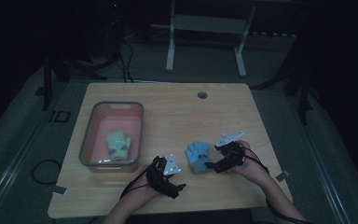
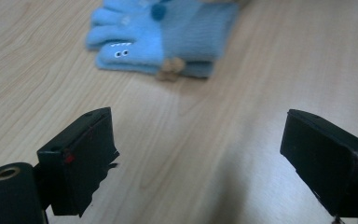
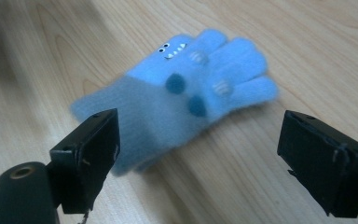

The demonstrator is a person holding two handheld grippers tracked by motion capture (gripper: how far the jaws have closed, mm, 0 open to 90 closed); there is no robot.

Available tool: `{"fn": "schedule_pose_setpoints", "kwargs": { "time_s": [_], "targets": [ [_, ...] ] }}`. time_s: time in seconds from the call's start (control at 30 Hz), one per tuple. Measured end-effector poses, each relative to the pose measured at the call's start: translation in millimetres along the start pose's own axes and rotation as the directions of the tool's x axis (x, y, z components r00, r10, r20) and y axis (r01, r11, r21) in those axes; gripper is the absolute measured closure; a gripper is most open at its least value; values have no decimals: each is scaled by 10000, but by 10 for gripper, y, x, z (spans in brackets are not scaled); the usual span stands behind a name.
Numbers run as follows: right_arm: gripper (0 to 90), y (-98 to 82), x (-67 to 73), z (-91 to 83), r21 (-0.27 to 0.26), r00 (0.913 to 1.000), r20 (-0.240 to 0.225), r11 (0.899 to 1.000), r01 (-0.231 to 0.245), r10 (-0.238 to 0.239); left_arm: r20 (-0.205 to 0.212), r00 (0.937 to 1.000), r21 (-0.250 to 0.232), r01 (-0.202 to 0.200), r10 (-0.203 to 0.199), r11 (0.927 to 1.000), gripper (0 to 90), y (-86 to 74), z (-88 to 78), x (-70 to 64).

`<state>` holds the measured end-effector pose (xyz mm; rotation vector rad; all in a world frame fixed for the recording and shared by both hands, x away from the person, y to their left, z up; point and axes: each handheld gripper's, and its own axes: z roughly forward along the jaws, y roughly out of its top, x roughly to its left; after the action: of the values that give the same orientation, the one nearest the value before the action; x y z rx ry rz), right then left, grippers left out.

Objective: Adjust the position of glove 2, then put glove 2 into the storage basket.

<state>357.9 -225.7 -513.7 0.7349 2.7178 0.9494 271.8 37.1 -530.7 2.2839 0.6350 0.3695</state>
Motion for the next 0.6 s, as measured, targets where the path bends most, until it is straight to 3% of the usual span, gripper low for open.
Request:
{"fn": "schedule_pose_setpoints", "kwargs": {
  "time_s": [0.1, 0.27, 0.4, 0.47, 0.5, 0.53, 0.57, 0.6],
  "targets": [
    [179, -11, -7, -32, -234, 9997, 149, 9996, 173, -169, 150, 9999, 72, -11, 10, 10000, 116, 52, 66, 15],
    [417, 5, -59, -89, -258, 9993, 327, 9995, 196, -188, 472, 9979, -208, -434, 444, 9988, 115, 136, 160, -8],
    [435, 25, -138, -100, -588, 9994, 331, 9983, -5, 24, 504, 9930, -378, -1052, 1070, 9937, 116, 217, 208, -23],
    [441, 42, -197, -95, -730, 9992, 379, 9973, -73, 100, 518, 9916, -411, -1161, 1182, 9924, 117, 252, 233, -30],
    [451, 50, -219, -91, -741, 9993, 350, 9972, -105, 131, 539, 9878, -439, -1440, 1463, 9886, 120, 297, 261, -48],
    [451, 50, -219, -91, -741, 9993, 350, 9972, -105, 131, 539, 9878, -439, -1440, 1463, 9886, 135, 297, 261, -48],
    [487, 73, -272, -71, -689, 9982, 173, 9961, -554, 567, 548, 9858, -453, -1563, 1587, 9867, 137, 326, 280, -59],
    [492, 82, -285, -66, -711, 9975, 160, 9952, -677, 690, 587, 9838, -475, -1670, 1696, 9848, 140, 343, 288, -67]
  ]
}}
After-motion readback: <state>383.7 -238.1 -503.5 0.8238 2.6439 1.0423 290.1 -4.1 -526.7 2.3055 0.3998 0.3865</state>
